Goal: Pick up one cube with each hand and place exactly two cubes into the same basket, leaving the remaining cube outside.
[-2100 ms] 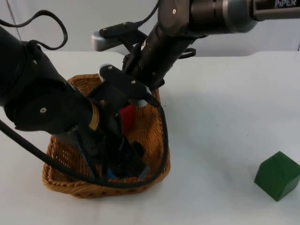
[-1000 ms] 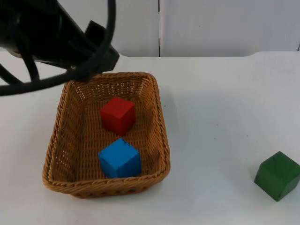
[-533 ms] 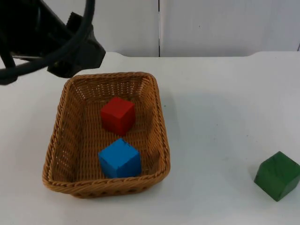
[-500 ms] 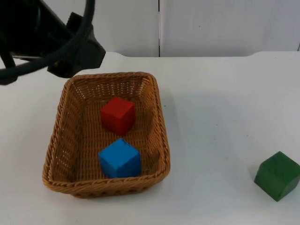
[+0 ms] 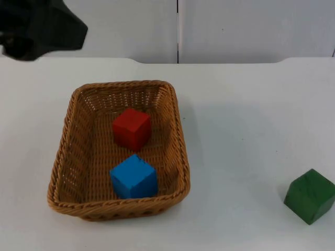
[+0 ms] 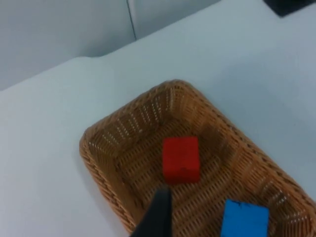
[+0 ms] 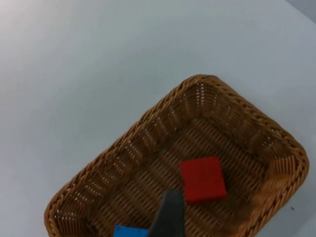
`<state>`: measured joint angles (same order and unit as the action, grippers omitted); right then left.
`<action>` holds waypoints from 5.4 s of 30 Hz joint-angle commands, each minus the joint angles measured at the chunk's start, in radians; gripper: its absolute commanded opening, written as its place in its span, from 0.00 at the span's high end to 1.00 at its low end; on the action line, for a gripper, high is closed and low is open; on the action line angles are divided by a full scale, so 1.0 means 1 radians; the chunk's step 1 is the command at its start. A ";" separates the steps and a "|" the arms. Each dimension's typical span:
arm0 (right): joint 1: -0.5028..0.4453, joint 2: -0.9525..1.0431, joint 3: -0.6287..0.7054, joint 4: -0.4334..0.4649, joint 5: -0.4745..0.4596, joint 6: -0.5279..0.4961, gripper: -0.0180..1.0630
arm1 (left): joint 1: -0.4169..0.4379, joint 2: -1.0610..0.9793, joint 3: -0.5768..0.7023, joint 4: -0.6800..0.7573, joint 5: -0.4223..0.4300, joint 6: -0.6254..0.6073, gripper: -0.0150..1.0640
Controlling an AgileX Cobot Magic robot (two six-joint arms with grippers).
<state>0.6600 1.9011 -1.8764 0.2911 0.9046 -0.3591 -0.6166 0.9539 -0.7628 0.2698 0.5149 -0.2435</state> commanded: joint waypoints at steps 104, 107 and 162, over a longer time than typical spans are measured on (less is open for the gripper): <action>0.002 -1.814 1.293 -0.203 0.083 0.269 0.32 | 0.001 -0.954 0.247 -0.347 0.544 0.261 0.21; 0.002 -1.852 1.303 -0.233 0.127 0.294 0.32 | 0.001 -0.954 0.249 -0.340 0.544 0.263 0.21; 0.002 -1.901 1.361 -0.242 0.175 0.278 0.01 | 0.001 -0.954 0.269 -0.317 0.560 0.272 0.01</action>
<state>0.6619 0.0035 -0.5167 0.0540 1.0809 -0.0732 -0.6166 0.0042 -0.4982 -0.0533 1.0711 0.0252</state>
